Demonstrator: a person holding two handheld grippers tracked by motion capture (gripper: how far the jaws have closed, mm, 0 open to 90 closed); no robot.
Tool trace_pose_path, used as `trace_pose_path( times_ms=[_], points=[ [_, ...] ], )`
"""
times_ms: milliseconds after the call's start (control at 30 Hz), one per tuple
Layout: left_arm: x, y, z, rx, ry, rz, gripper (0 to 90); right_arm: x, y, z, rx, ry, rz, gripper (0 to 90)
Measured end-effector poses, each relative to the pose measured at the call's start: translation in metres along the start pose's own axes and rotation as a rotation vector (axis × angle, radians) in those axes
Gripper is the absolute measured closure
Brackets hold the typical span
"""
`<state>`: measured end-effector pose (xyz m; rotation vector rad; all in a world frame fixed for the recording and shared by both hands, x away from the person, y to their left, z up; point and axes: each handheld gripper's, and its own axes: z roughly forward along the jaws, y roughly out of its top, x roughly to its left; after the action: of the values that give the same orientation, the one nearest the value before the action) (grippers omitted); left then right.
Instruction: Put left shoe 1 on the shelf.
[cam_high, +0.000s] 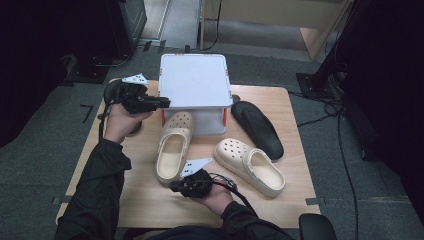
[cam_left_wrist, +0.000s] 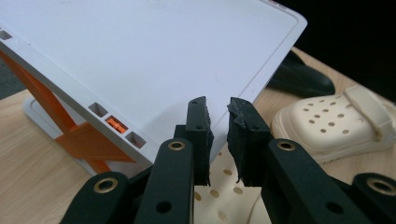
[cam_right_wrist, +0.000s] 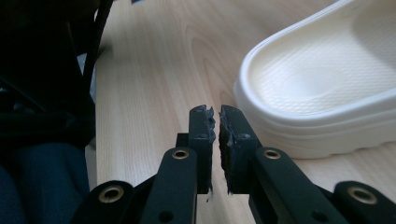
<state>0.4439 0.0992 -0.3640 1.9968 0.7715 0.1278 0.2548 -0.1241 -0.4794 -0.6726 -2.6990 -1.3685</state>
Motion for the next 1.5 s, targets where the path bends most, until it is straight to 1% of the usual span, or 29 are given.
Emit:
trace_pose_path(
  times_ms=[33,100,167,267,300,333,400,467,500,567,700,800,900,933,967,1033,1067,1100,1167,1233,1300,1433,1500],
  points=[
    [0.000,0.000,0.000,-0.002,0.002,-0.004,79.1,0.001,-0.001,0.004,0.009,0.003,-0.005,83.9],
    [0.000,0.000,0.000,-0.002,0.009,-0.001,79.1,0.001,-0.002,0.011,0.021,0.005,-0.012,84.0],
    [0.000,0.000,0.000,-0.001,0.008,-0.005,79.4,0.002,-0.001,0.016,0.030,0.003,-0.011,84.0],
    [-0.001,0.000,0.000,0.002,0.015,0.000,79.7,-0.001,-0.001,0.023,0.043,-0.013,-0.011,84.1],
    [-0.002,0.000,0.000,0.001,0.019,0.001,79.7,-0.004,-0.001,0.024,0.047,-0.027,-0.003,84.1],
    [-0.002,0.000,0.000,0.001,0.019,0.001,79.7,-0.004,-0.001,0.024,0.047,-0.027,-0.003,84.1],
    [-0.002,0.000,0.000,0.001,0.020,0.000,79.7,-0.008,-0.001,0.022,0.034,-0.051,-0.003,84.2],
    [-0.002,0.000,0.000,0.001,0.018,0.000,79.8,-0.012,-0.001,0.019,0.021,-0.046,0.009,84.3],
    [-0.002,0.000,0.000,0.001,0.018,0.000,79.8,-0.013,-0.001,0.017,0.012,-0.056,0.009,84.3],
    [-0.002,0.000,0.000,0.001,0.017,-0.001,79.9,-0.015,0.000,0.014,0.007,-0.075,-0.004,84.3],
    [-0.003,0.000,0.000,0.001,0.020,0.002,80.0,-0.019,-0.001,0.011,0.004,-0.078,0.005,84.6],
    [-0.003,0.000,0.000,0.001,0.021,0.001,80.0,-0.020,-0.001,0.011,0.004,-0.097,0.005,84.6],
    [-0.003,0.000,0.000,0.003,0.020,0.004,80.1,-0.020,-0.001,0.012,-0.004,-0.089,0.019,84.6],
    [-0.003,0.000,0.000,0.003,0.020,0.002,80.0,-0.019,-0.001,0.016,-0.006,-0.064,0.030,84.5],
    [-0.003,0.000,0.000,0.003,0.020,0.002,80.0,-0.019,-0.001,0.016,-0.006,-0.064,0.030,84.5],
    [-0.003,0.000,0.000,0.003,0.020,-0.001,80.0,-0.016,0.000,0.021,0.000,-0.056,0.017,84.3],
    [-0.003,0.000,0.000,0.003,0.016,-0.003,80.0,-0.013,0.002,0.026,0.001,-0.052,0.002,84.1],
    [-0.003,0.000,0.000,0.003,0.016,-0.002,80.0,-0.013,0.002,0.026,0.001,-0.052,0.002,84.1],
    [-0.003,0.000,0.000,0.004,0.016,0.000,80.0,-0.014,0.007,0.028,0.005,-0.066,-0.018,84.7],
    [-0.003,0.000,0.000,0.004,0.015,0.000,80.0,-0.014,0.008,0.028,0.012,-0.073,-0.011,84.6],
    [-0.003,0.000,0.000,0.004,0.014,-0.004,80.0,-0.014,0.010,0.027,0.018,-0.100,-0.020,85.2],
    [-0.003,0.000,0.000,0.005,0.014,-0.004,80.0,-0.017,0.010,0.025,0.021,-0.103,-0.014,87.2],
    [-0.003,0.000,0.000,0.004,0.014,-0.005,80.0,-0.017,0.010,0.025,0.026,-0.108,-0.021,87.2]
  ],
)
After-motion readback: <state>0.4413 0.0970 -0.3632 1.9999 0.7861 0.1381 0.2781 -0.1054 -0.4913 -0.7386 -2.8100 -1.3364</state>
